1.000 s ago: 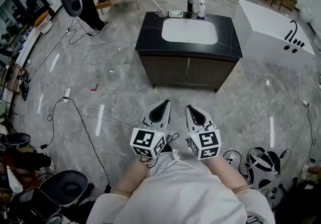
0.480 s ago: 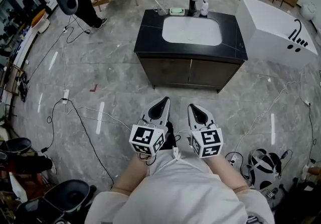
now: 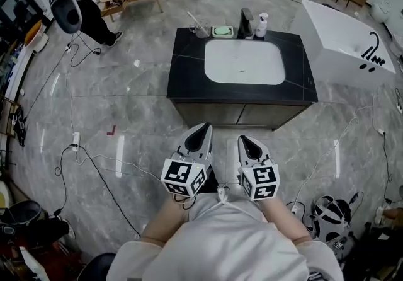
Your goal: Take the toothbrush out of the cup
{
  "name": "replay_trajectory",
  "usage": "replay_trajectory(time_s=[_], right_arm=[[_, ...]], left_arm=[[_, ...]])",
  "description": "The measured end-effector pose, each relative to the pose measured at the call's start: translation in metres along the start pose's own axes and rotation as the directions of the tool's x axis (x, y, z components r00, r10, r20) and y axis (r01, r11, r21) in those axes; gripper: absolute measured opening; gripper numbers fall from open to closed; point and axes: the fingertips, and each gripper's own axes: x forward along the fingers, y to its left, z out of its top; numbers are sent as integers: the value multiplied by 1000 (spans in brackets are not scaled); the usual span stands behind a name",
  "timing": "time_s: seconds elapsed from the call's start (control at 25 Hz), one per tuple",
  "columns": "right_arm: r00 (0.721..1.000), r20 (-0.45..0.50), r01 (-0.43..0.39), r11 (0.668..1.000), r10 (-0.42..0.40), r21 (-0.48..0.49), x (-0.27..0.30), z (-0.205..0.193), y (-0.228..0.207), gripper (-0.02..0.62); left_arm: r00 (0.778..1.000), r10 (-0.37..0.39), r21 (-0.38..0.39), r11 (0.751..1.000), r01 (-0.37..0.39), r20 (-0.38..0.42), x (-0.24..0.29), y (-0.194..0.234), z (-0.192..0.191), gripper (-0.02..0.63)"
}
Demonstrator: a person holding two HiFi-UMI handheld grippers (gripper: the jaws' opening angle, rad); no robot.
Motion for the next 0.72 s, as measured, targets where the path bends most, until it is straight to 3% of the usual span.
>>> replay_trajectory(time_s=[0.36,0.72], right_arm=[[997,-23,73,997,-73,22,133,70,-23,26],[996,-62,71,997,-69,23,206,90,-22,26]], left_arm=[[1000,-30,-50,998,30,1,89,125,50,18],[999,-27,-120,993,22,-39,134,193,44,18]])
